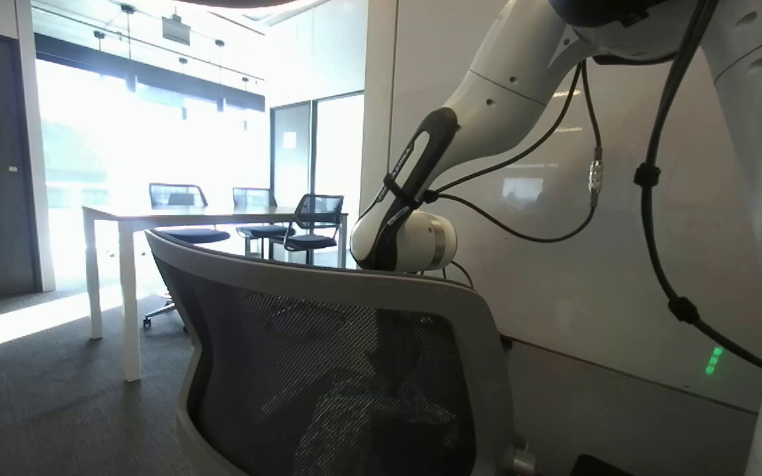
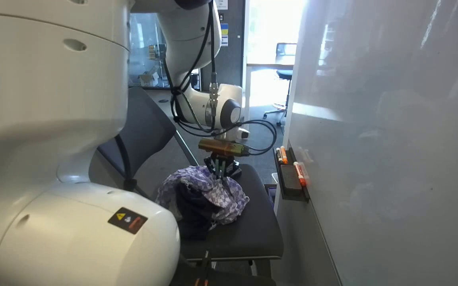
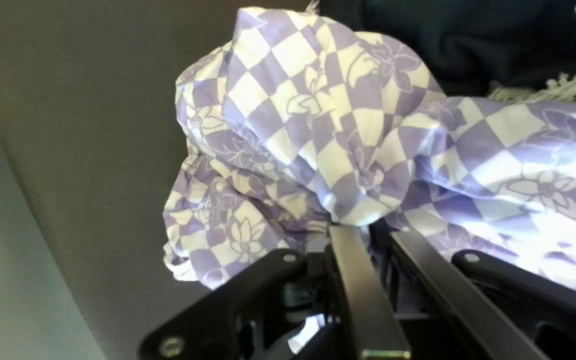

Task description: Put the clothing on the chair's backrest

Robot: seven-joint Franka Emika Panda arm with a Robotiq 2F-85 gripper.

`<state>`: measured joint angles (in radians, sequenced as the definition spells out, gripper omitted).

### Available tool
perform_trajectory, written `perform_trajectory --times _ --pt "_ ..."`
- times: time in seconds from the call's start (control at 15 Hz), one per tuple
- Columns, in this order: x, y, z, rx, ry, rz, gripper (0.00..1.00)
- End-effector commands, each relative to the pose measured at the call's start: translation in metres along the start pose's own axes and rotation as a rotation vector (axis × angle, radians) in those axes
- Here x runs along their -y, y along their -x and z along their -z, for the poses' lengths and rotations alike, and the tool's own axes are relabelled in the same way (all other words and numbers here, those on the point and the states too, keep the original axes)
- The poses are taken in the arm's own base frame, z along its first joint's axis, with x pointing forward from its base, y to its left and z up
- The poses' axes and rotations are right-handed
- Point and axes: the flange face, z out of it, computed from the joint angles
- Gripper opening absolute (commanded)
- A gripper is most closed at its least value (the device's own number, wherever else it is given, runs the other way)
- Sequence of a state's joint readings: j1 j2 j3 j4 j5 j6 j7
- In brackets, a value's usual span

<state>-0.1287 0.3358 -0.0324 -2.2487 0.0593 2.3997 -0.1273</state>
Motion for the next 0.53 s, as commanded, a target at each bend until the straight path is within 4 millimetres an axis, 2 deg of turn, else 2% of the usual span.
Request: perform_trajectory --times 0.0,0.2,0.4,0.47 --pt "0.018 0.017 0.060 -0.051 0.074 -0.034 0.14" --pt "0.025 0.018 0.096 -0.036 0.116 -0.033 0.15" --pt "0.018 0.013 0.109 0.049 0.117 -0.051 0.12" --pt "0.016 0.012 0.107 0.085 0.098 -0.035 0.39"
